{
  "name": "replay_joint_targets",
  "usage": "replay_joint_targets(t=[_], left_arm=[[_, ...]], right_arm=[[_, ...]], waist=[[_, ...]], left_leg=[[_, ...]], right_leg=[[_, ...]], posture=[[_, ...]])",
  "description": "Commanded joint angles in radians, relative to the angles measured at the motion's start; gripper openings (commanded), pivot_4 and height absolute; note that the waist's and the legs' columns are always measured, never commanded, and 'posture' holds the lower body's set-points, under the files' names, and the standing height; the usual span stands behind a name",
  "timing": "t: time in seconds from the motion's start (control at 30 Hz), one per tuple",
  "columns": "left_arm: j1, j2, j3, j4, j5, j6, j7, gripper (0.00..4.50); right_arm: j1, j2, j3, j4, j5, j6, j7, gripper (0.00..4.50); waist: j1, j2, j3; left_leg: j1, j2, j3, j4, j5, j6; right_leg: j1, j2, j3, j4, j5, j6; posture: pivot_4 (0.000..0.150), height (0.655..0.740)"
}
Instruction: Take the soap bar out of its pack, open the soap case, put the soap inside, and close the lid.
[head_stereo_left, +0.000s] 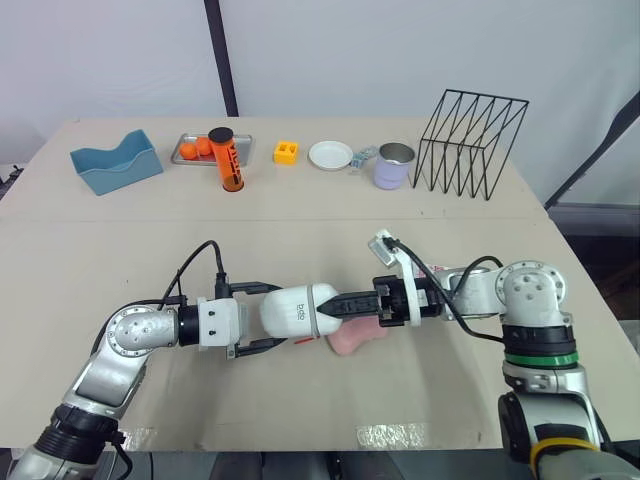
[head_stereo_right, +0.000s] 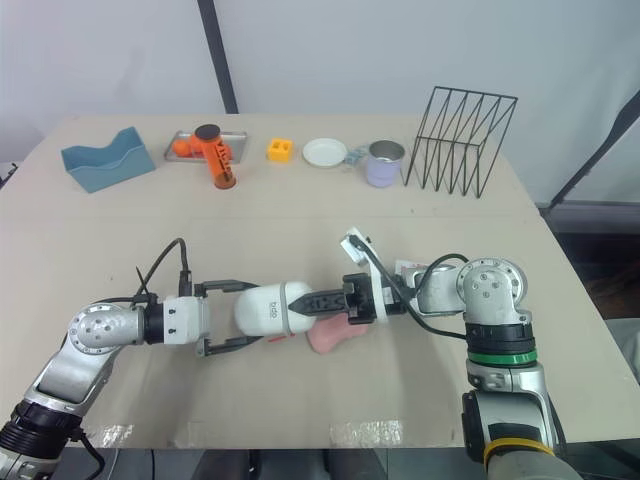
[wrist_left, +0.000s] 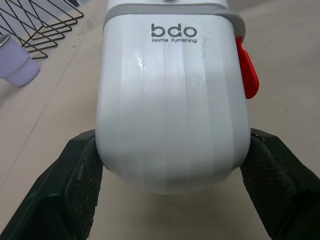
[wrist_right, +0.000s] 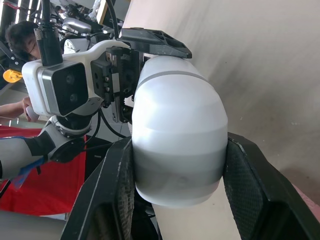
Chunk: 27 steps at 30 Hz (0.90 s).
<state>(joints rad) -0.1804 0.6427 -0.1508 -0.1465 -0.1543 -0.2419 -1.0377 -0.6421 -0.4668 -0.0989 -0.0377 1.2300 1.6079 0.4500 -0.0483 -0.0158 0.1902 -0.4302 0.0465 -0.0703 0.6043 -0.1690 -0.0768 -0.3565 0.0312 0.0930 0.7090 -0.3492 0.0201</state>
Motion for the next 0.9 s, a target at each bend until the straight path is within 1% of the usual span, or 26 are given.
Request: replay_joint_targets(t=[0.03, 0.6, 0.9], left_arm=[[-0.008, 0.001, 0.010, -0.022, -0.012, 0.008, 0.012, 3.63], [-0.003, 0.005, 0.007, -0.027, -0.016, 0.014, 0.008, 3.63], [-0.001, -0.010, 0.016, -0.027, -0.044, 0.058, 0.021, 3.63]], right_arm=[[-0.008, -0.008, 0.000, -0.034, 0.056, 0.006, 0.059, 1.91], [-0.001, -0.055, 0.008, -0.039, 0.045, 0.006, 0.120, 1.91], [0.006, -0.159, -0.010, -0.037, 0.029, 0.006, 0.151, 1.91]], waist=[[0.000, 0.000, 0.000], [0.000, 0.000, 0.000], [0.000, 0.000, 0.000]], left_leg=[[0.000, 0.000, 0.000, 0.000, 0.000, 0.000], [0.000, 0.000, 0.000, 0.000, 0.000, 0.000], [0.000, 0.000, 0.000, 0.000, 0.000, 0.000]], right_leg=[[0.000, 0.000, 0.000, 0.000, 0.000, 0.000], [0.000, 0.000, 0.000, 0.000, 0.000, 0.000], [0.000, 0.000, 0.000, 0.000, 0.000, 0.000]], posture=[[0.150, 0.7400], [0.150, 0.7400], [0.150, 0.7400]])
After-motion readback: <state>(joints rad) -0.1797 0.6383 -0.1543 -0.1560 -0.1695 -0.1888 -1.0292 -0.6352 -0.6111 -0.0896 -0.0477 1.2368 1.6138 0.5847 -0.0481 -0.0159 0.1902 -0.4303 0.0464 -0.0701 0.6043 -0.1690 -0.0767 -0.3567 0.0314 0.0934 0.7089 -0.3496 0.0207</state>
